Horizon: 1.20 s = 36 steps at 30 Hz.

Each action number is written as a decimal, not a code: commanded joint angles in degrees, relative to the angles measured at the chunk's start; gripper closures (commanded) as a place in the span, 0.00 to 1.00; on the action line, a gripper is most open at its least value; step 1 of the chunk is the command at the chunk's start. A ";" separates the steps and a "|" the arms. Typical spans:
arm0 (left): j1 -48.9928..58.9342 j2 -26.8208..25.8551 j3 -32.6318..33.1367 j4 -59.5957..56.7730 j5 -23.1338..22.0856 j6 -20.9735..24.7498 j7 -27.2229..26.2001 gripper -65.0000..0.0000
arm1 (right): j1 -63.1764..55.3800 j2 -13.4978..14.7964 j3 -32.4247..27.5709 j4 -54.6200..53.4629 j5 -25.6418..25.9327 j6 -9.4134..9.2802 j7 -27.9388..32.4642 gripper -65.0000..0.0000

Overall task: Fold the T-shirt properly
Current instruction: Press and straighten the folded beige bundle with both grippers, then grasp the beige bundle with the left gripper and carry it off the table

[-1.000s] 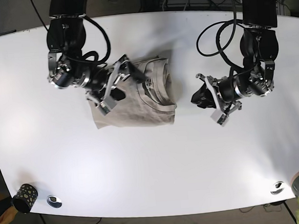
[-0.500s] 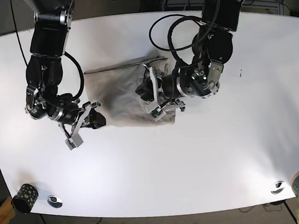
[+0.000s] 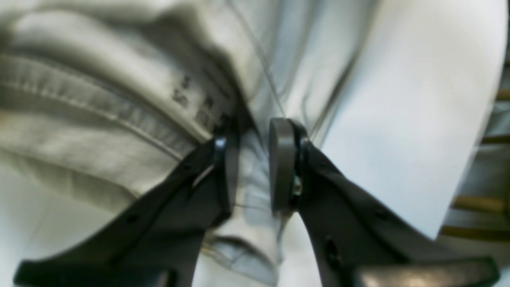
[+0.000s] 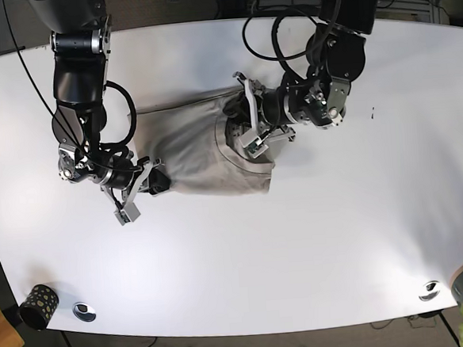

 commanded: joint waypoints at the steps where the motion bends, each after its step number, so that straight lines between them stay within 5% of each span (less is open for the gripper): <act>1: -2.88 -1.53 0.11 -3.16 3.88 1.13 -0.34 0.81 | 1.22 1.10 0.22 1.34 -0.30 0.32 -0.20 0.91; 10: -12.19 -6.28 -0.15 -11.34 3.52 1.13 -4.03 0.81 | -4.50 1.01 -0.05 12.15 -0.39 0.32 -4.07 0.91; 17: -15.36 -8.22 -0.32 -5.01 3.61 1.13 -4.03 0.81 | -12.06 -2.60 -1.19 29.74 -0.92 0.32 -10.58 0.91; 21: -15.27 -8.30 -2.87 1.15 3.79 1.31 -3.77 0.81 | -12.94 -2.42 -3.30 34.92 -0.92 0.32 -12.33 0.91; 36: -6.74 -7.86 -12.72 12.40 3.88 1.49 -3.68 0.80 | -5.29 -0.22 -8.05 19.45 -1.00 0.32 -7.24 0.91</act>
